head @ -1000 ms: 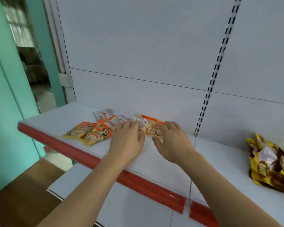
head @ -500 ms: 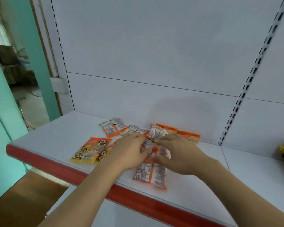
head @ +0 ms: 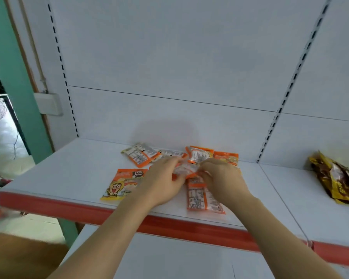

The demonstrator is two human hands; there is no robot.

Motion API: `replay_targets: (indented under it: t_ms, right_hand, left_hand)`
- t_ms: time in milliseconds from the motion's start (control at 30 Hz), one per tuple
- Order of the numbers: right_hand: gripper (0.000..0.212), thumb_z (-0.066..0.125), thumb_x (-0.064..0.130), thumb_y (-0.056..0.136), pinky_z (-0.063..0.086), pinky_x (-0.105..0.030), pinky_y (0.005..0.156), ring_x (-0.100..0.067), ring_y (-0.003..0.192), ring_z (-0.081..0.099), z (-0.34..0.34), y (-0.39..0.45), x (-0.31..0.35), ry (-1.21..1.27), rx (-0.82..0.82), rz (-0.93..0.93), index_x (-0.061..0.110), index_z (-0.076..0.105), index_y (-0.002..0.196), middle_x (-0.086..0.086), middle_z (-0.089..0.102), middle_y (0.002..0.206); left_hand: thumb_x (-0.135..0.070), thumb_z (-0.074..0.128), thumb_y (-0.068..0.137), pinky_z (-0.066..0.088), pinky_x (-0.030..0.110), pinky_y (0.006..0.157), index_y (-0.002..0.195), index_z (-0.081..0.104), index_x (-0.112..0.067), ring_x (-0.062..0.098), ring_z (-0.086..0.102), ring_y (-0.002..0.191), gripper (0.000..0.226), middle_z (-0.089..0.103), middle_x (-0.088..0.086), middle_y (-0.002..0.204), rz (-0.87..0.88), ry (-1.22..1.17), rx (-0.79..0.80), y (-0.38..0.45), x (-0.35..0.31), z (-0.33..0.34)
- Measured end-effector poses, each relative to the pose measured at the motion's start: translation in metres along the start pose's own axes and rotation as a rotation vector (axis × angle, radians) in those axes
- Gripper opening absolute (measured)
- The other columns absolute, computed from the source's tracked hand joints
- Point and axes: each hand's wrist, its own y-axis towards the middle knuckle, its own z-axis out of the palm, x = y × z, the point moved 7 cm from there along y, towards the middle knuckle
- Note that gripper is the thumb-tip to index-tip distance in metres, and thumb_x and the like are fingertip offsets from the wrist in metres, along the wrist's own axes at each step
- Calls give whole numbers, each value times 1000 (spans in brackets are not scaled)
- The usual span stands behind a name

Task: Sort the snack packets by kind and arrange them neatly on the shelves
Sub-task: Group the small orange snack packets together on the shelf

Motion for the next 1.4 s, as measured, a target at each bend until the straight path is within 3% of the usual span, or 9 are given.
replay_targets:
  t_ms: [133, 233, 367, 500, 633, 867, 1000, 1200, 1400]
  right_hand:
    - [5, 66, 9, 93, 55, -41, 61, -27, 73, 67, -35, -10, 5, 70, -310, 9, 13, 69, 94, 0, 73, 95]
    - [6, 64, 5, 95, 56, -36, 63, -22, 80, 70, -45, -17, 27, 152, -435, -70, 8, 68, 97, -1, 74, 104]
    - [13, 56, 8, 97, 57, -38, 78, -24, 106, 68, -24, -20, 63, 199, -331, -329, 3, 68, 95, -7, 70, 115]
    - [16, 63, 6, 96, 47, -29, 105, -19, 129, 57, -2, -18, 77, 250, -256, -357, 6, 71, 109, -3, 68, 127]
    - [36, 65, 15, 91, 47, -34, 102, -22, 125, 56, 20, -10, 99, 243, -162, -186, 12, 65, 127, -1, 67, 126]
    - [70, 46, 66, 92, 17, -41, 123, -22, 150, 20, 77, 9, 146, 0, 364, -115, 33, 36, 152, 6, 33, 160]
    - [44, 48, 55, 95, 23, -40, 118, -19, 137, 41, 85, 24, 160, -111, 402, -137, 34, 54, 134, 9, 55, 141]
    - [23, 52, 27, 94, 51, -36, 85, -25, 95, 67, 59, 16, 154, -37, -115, -48, 20, 73, 101, 3, 73, 100]
    - [31, 59, 16, 98, 51, -42, 101, -29, 132, 53, 40, 10, 194, 66, -361, -155, 15, 68, 127, -8, 62, 136]
  left_hand:
    - [-55, 46, 101, 51, 37, 100, 126, 62, -13, 20, 60, 115, 51, 63, 2, 125, -195, -111, -386, -9, 7, -35]
    - [-68, 30, 102, 56, 40, 81, 106, 66, -16, 25, 70, 93, 64, 74, 5, 101, -446, -342, -211, -12, 5, -29]
    - [-50, 53, 103, 59, 35, 60, 101, 72, -10, 27, 72, 69, 44, 76, 12, 83, -736, -1307, -32, -16, 5, -19]
    - [-14, 57, 105, 65, 45, 63, 114, 64, -10, 28, 76, 76, 13, 75, 12, 96, -707, -1022, -275, -29, 45, -45]
    - [-14, 54, 105, 63, 60, 79, 108, 61, -15, 35, 76, 92, 8, 73, 18, 111, -776, -930, -432, -62, 89, -70]
    - [-20, 66, 101, 65, 38, 66, 113, 62, -12, 21, 79, 78, 16, 79, 9, 100, -801, -974, -457, -87, 134, -93]
    - [-17, 64, 102, 65, 50, 79, 115, 63, -10, 26, 79, 86, 16, 78, 11, 103, -797, -962, -371, -88, 155, -100]
    - [-19, 60, 103, 64, 51, 80, 112, 61, -18, 26, 76, 91, 8, 75, 6, 106, -734, -924, -337, -83, 172, -109]
    - [-46, 50, 107, 64, 54, 80, 116, 65, -19, 27, 78, 93, 33, 78, 10, 108, -672, -1171, -174, -71, 140, -97]
